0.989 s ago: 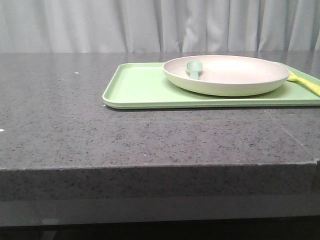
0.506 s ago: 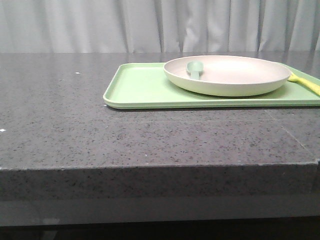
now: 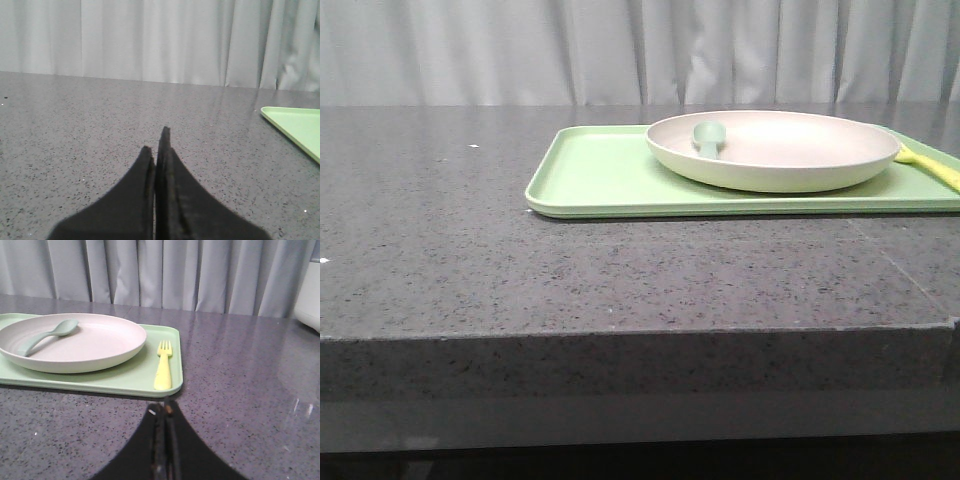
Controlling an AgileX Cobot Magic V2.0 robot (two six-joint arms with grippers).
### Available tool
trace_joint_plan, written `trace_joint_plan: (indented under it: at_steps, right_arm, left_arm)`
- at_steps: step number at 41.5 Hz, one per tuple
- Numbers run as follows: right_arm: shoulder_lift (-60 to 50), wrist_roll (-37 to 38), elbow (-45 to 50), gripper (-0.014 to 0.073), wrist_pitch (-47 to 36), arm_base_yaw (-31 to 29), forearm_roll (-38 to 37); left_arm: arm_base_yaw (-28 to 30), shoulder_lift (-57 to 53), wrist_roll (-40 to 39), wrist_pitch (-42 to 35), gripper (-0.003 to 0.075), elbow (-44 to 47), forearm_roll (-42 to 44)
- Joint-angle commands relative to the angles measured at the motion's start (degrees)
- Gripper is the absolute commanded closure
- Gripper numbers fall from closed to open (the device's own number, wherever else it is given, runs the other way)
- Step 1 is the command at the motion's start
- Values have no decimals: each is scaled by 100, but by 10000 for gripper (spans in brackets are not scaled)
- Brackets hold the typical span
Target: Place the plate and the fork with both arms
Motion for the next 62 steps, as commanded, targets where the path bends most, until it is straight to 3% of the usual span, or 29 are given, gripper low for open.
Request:
trace_joint_plan:
  at_steps: [1,26,62]
  right_arm:
    - [-101,-28,-19,661,-508,-13,-41]
    - [-101,741,-19,661,-586,-13,-511]
    - [-101,741,-19,661,-572,-38,-600]
  left_arm:
    - [-45,-118,-53,-482,738,20,0]
    - [-45,-118,-53,-482,738,20,0]
    - [-45,-118,-53,-482,738,20,0]
